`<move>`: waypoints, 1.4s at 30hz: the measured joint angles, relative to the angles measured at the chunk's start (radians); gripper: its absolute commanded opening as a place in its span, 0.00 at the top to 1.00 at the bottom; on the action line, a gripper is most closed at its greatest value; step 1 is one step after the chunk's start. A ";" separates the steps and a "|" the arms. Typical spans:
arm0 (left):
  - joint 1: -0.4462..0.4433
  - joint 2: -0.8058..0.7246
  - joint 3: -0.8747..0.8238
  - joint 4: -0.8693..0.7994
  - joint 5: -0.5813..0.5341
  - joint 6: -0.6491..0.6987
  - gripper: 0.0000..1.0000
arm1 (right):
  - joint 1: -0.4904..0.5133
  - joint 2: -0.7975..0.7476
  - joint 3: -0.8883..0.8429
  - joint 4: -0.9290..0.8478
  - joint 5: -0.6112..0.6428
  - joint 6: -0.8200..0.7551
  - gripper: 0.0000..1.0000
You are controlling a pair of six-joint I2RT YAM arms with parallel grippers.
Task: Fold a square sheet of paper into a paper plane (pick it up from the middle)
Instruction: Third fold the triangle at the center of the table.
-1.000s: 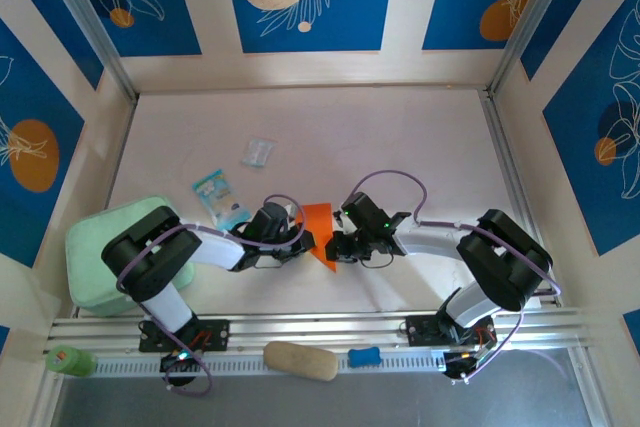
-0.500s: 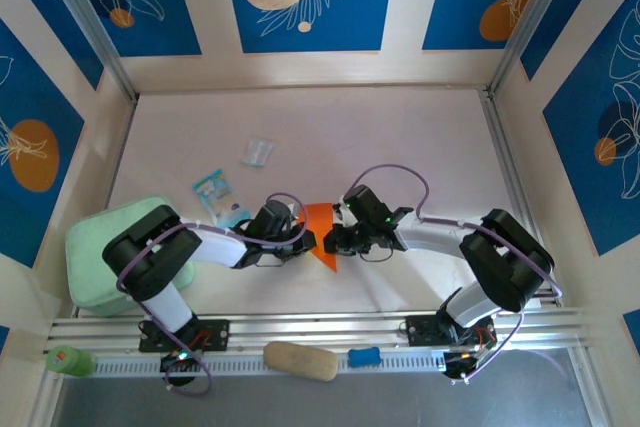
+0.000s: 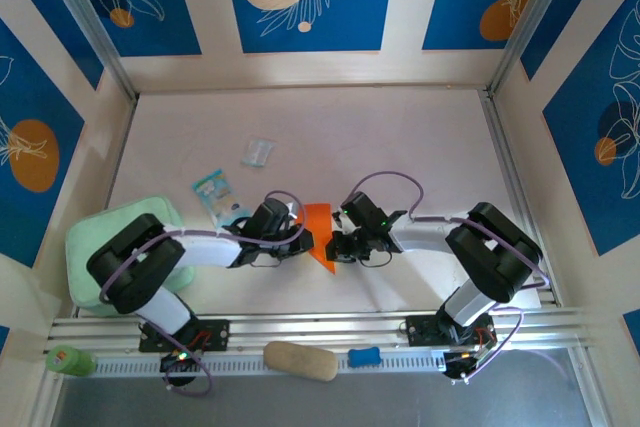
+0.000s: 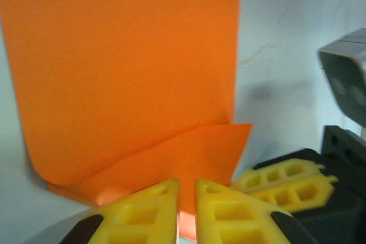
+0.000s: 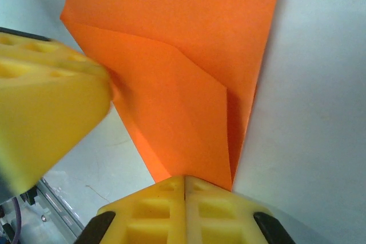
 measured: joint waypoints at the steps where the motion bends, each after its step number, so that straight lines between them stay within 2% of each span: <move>1: 0.000 -0.021 0.002 -0.008 -0.001 0.008 0.86 | 0.000 0.000 0.000 0.000 0.000 0.000 0.97; 6: -0.002 -0.048 0.022 -0.008 0.011 0.026 0.90 | 0.000 0.000 0.000 0.000 0.000 0.000 0.98; 15: 0.004 0.072 0.027 0.021 0.045 0.026 0.94 | 0.000 0.000 0.000 0.000 0.000 0.000 1.00; 34: 0.239 0.068 -0.014 0.032 0.109 0.141 0.95 | 0.000 0.000 -0.001 0.003 0.003 0.000 1.00; 42: 0.261 -0.080 -0.014 -0.038 0.098 0.156 0.94 | 0.000 0.000 -0.001 0.003 0.003 0.000 1.00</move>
